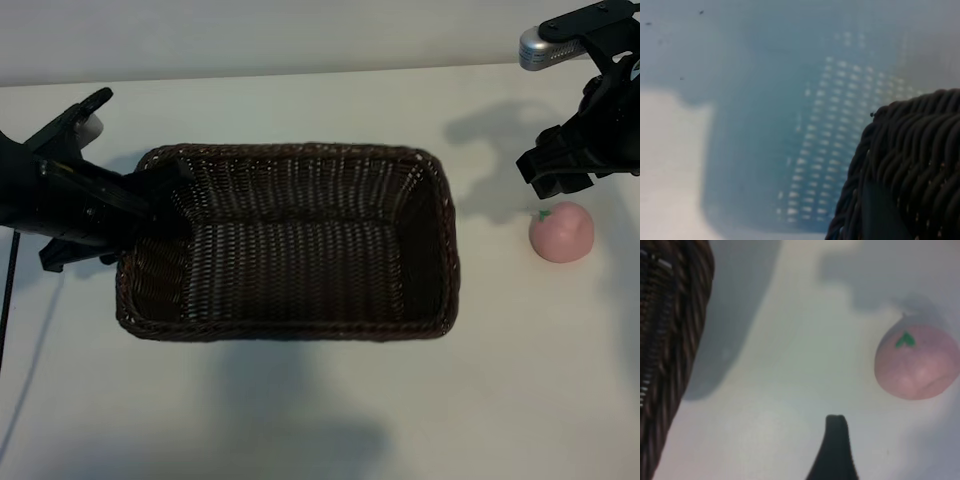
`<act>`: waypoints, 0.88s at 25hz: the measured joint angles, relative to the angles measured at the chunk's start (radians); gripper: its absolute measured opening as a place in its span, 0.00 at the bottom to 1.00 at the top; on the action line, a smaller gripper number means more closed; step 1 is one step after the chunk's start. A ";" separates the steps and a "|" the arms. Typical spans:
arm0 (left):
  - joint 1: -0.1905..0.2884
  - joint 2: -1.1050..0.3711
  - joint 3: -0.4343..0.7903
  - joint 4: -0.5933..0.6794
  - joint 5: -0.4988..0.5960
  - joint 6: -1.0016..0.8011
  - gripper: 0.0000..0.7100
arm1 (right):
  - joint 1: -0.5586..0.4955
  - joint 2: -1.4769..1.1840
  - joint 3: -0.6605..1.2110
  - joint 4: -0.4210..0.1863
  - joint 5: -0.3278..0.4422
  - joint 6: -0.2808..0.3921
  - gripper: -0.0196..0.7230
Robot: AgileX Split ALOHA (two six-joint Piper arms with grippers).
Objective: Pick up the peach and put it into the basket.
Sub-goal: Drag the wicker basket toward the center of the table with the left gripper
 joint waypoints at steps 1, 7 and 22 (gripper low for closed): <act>0.000 0.000 -0.003 -0.015 -0.006 0.014 0.47 | 0.000 0.000 0.000 0.000 0.000 0.000 0.82; 0.000 0.008 -0.083 -0.039 -0.010 0.049 0.47 | 0.000 0.000 0.000 0.000 0.001 0.000 0.82; -0.013 0.243 -0.313 -0.069 -0.002 0.054 0.47 | 0.000 0.000 0.000 -0.001 0.004 -0.001 0.82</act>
